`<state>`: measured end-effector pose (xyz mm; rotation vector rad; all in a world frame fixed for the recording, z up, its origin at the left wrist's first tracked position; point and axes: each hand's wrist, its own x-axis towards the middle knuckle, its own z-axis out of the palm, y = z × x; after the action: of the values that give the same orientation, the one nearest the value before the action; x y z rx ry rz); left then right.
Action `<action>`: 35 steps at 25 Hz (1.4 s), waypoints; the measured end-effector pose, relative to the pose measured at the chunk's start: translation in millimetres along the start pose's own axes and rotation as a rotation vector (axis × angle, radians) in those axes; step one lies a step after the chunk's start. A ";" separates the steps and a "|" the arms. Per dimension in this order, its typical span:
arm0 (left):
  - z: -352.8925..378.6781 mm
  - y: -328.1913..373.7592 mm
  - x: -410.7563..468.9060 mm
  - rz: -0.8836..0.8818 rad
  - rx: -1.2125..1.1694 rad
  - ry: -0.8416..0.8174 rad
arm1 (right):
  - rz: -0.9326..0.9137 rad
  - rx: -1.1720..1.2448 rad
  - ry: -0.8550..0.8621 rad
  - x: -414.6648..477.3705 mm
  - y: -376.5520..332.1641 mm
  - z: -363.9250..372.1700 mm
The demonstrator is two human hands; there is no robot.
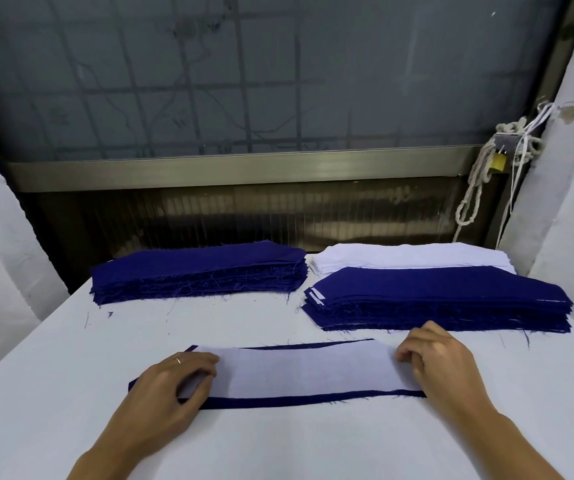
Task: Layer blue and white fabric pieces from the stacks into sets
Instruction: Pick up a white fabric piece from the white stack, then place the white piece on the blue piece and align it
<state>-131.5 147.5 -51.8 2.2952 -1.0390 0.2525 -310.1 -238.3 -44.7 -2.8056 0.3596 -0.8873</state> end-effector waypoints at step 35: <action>156.1 123.4 341.1 0.047 0.383 -0.408 | 0.243 -0.082 -0.245 208.9 85.2 61.1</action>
<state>-2.6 -219.9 14.1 2.7433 -1.3408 -0.0057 -123.7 -372.6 -1.3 -2.8187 0.6934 -0.4826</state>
